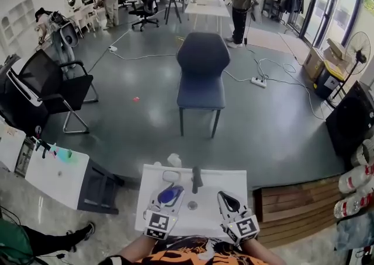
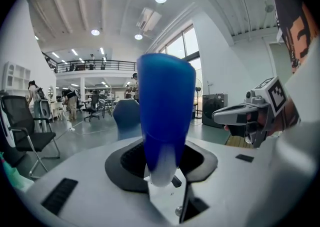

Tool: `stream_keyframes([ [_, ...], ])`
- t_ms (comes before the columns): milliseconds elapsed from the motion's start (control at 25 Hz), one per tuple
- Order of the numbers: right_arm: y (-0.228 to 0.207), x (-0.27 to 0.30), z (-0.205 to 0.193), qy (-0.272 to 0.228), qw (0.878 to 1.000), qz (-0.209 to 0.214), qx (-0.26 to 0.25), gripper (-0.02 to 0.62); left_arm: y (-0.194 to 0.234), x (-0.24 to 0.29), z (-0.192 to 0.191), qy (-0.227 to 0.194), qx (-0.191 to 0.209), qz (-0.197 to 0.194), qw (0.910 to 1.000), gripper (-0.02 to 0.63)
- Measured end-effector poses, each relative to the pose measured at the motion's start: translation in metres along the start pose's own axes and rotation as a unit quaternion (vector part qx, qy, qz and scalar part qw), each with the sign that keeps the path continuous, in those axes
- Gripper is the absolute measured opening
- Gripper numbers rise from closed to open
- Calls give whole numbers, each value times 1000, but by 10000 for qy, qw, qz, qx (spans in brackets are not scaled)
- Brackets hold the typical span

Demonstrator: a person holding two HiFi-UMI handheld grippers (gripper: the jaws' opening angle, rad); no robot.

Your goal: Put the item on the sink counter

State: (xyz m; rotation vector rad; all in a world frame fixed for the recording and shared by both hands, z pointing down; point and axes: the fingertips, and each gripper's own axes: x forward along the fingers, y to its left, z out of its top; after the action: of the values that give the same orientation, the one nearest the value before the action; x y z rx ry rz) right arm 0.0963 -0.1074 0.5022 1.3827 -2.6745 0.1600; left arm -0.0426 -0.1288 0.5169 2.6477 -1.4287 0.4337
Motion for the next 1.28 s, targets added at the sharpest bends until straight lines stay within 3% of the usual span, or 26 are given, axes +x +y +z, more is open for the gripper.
stream_keyframes([
  [480,10,51,-3,-63,9997,190,-148,14,55,14,-11,-59,-16,230,9997,167],
  [720,23,73,-2,236,9992,325,-56,14,75,18,-31,246,-273,309,9988,167],
  [1280,39,112,-7,429,9971,617,-136,14,141,45,-96,694,-309,847,9935,167],
])
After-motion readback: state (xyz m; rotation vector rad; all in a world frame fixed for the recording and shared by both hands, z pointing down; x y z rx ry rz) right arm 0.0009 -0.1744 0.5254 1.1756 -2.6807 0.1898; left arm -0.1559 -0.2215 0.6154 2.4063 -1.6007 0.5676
